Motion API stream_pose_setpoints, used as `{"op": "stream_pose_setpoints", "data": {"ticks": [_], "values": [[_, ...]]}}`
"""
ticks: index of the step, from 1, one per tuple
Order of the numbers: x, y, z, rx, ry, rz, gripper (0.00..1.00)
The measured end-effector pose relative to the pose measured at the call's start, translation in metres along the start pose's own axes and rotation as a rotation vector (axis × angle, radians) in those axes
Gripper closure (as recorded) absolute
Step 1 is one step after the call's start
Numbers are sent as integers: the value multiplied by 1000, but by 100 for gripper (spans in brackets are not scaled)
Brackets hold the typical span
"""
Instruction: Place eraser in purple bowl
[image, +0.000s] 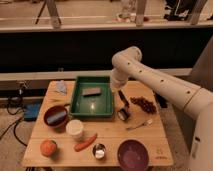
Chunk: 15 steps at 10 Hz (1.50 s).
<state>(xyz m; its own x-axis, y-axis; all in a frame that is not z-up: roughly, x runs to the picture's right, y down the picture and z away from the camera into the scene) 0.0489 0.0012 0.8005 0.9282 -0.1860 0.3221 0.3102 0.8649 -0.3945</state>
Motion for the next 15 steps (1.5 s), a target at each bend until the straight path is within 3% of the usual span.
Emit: {"op": "stream_pose_setpoints", "data": {"ticks": [2, 4, 7, 11, 13, 15], "values": [[-4, -16, 13, 1, -26, -29, 39], [-22, -42, 34, 1, -66, -48, 22], [-37, -61, 59, 33, -118, -56, 20], [-22, -70, 86, 93, -177, -30, 20], [-20, -74, 95, 89, -196, -14, 20], [-20, -76, 106, 59, -225, 20, 20]]}}
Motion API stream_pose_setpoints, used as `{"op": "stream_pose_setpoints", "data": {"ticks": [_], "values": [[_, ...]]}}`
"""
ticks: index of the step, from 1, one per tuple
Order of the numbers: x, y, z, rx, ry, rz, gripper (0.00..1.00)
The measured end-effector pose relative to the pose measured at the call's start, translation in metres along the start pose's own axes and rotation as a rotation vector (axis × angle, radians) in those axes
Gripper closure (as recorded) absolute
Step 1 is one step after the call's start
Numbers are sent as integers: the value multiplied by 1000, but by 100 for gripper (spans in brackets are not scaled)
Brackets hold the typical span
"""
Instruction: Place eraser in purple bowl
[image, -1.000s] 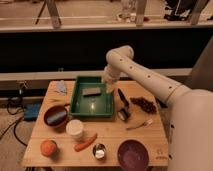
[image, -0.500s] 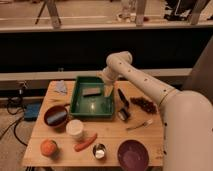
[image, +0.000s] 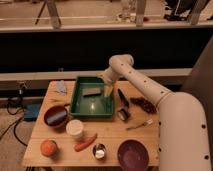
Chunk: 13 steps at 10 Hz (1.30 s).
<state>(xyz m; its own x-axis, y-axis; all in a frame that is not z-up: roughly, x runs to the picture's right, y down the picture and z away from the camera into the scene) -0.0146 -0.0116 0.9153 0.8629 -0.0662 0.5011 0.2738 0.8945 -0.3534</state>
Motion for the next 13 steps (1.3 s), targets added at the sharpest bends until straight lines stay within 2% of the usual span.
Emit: {"op": "stream_pose_setpoints", "data": {"ticks": [3, 6, 11, 13], "values": [[2, -2, 16, -42, -58, 82, 20], [5, -1, 20, -56, -111, 145, 20], [-4, 3, 32, -67, -172, 180, 20], [-5, 4, 35, -61, -183, 181, 20]]}}
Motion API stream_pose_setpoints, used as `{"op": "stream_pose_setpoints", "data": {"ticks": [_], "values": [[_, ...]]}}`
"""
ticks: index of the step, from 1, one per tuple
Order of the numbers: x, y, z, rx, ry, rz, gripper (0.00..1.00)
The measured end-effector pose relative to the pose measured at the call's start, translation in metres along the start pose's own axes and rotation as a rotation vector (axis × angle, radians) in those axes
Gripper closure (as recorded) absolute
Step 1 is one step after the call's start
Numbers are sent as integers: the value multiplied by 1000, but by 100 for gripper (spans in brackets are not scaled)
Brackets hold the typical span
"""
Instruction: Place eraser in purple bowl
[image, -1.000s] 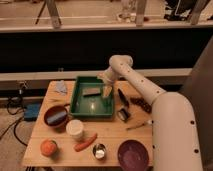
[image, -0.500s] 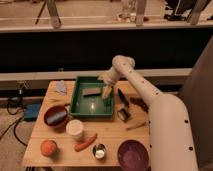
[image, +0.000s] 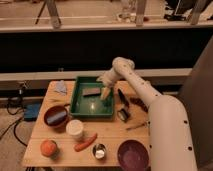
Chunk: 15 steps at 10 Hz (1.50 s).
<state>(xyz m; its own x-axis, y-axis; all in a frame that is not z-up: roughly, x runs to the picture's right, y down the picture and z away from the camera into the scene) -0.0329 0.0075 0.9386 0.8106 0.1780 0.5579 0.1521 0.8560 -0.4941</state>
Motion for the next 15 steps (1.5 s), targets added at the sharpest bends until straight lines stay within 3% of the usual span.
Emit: {"op": "stream_pose_setpoints", "data": {"ticks": [9, 15], "values": [[1, 1, 17, 16, 15, -25, 20], [2, -3, 33, 2, 35, -24, 20]]}}
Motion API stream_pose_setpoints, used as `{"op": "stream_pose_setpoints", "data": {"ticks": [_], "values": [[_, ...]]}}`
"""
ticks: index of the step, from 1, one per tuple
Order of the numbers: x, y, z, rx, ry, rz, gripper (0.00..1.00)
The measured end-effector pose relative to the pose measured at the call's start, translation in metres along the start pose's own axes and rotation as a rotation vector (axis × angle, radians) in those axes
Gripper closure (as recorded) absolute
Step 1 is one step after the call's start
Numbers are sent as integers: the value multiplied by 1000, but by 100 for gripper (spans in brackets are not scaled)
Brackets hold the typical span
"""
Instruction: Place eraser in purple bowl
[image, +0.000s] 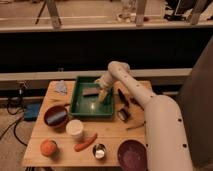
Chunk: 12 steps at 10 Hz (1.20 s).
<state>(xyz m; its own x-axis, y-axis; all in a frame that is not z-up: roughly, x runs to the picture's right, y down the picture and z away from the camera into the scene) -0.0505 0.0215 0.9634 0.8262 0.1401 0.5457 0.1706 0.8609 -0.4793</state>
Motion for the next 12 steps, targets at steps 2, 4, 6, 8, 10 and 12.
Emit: {"op": "stream_pose_setpoints", "data": {"ticks": [2, 4, 6, 8, 10, 12], "values": [[2, -2, 6, -11, 6, 6, 20], [3, -4, 11, -21, 10, 12, 20], [6, -4, 14, -29, 10, 20, 20], [9, -3, 16, -38, 12, 24, 20], [8, -3, 20, -47, 14, 25, 20], [10, -3, 21, -60, 21, 29, 20]]}}
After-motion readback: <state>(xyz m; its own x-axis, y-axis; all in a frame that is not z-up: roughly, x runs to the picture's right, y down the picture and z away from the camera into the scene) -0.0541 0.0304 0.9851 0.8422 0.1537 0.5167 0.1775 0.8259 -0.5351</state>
